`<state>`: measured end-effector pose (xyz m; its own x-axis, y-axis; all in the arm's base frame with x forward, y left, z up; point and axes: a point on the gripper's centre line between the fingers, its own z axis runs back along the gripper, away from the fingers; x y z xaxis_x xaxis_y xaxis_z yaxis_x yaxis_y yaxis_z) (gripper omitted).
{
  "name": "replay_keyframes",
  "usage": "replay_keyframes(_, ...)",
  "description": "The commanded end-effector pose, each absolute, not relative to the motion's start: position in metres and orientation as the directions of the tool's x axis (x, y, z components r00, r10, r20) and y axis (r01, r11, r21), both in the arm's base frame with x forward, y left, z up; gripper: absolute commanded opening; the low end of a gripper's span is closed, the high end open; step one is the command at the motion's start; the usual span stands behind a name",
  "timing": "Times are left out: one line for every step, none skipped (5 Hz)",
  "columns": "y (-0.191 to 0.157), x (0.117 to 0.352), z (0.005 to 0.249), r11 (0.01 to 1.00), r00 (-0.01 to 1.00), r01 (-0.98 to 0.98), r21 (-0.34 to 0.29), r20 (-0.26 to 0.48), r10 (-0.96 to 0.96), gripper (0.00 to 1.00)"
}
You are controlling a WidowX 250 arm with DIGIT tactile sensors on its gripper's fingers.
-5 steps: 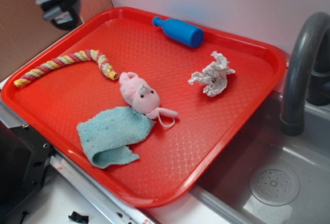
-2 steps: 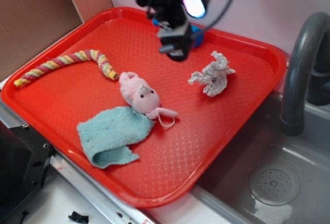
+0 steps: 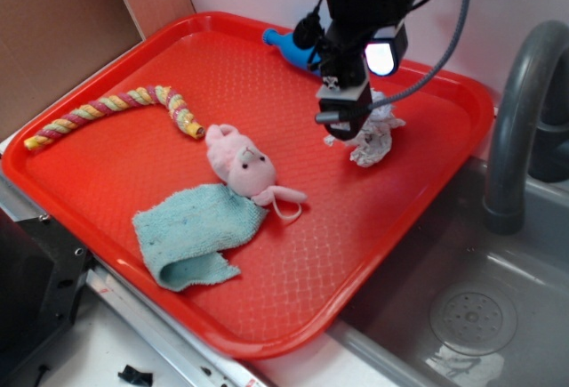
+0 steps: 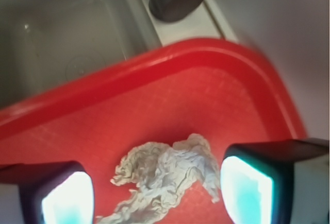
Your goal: Grab the white paper.
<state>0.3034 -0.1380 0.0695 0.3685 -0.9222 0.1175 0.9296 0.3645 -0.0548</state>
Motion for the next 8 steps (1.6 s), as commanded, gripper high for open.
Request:
replay_keyframes(-0.140, 0.300, 0.059, 0.343, 0.345, 0.938, -0.046, 0.097, -0.933, 1.00)
replay_keyframes(-0.146, 0.299, 0.048, 0.297, 0.302, 0.953, -0.063, 0.080, -0.950, 1.00)
replay_keyframes(-0.152, 0.299, 0.040, 0.293, 0.296, 0.954, -0.063, 0.053, -0.954, 1.00)
replay_keyframes(-0.153, 0.297, 0.031, 0.289, 0.291, 0.955, -0.061, 0.019, -0.957, 1.00)
replay_keyframes(-0.156, 0.295, 0.027, 0.301, 0.301, 0.953, -0.041, -0.015, -0.954, 0.00)
replay_keyframes(-0.157, 0.294, 0.023, 0.309, 0.307, 0.951, -0.025, -0.057, -0.950, 0.00)
replay_keyframes(-0.157, 0.294, 0.019, 0.343, 0.341, 0.939, -0.009, -0.083, -0.936, 0.00)
replay_keyframes(-0.150, 0.293, 0.033, 0.499, 0.503, 0.864, 0.061, -0.096, -0.859, 0.00)
